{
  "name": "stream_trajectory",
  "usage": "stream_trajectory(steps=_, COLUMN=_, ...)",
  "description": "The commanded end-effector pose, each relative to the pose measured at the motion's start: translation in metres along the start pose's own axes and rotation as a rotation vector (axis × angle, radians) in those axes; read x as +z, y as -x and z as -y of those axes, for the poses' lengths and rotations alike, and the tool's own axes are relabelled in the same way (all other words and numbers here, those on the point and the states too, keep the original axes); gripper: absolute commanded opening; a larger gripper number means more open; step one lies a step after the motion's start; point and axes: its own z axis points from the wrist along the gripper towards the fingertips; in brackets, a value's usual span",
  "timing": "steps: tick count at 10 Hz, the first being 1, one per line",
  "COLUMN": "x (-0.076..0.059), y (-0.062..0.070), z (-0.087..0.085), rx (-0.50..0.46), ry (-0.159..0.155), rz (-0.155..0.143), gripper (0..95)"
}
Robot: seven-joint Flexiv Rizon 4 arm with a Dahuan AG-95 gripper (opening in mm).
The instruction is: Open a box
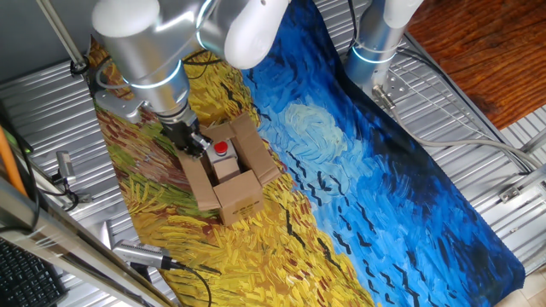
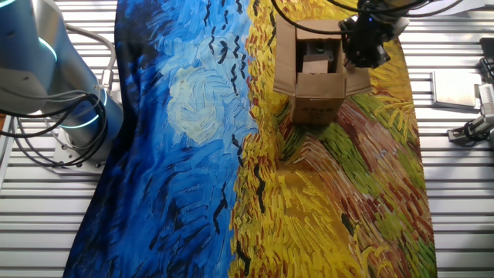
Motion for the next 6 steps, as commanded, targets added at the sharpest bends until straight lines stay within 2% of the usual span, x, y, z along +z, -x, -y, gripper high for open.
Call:
stream_trajectory(steps=1, x=-0.001, y=-0.001, z=-0.002, rx=-0.014, ry=0.001, rz=0.0, gripper=0.0)
stream_trajectory(steps=4, x=-0.003, y=-0.024, z=-0.023, rx=0.0, ry=0.001, rz=0.001, gripper=0.0)
stream_trajectory(steps=6, x=0.004, y=-0.034, z=-0.039, rx=0.018, ry=-0.002, rz=0.002, gripper=0.0)
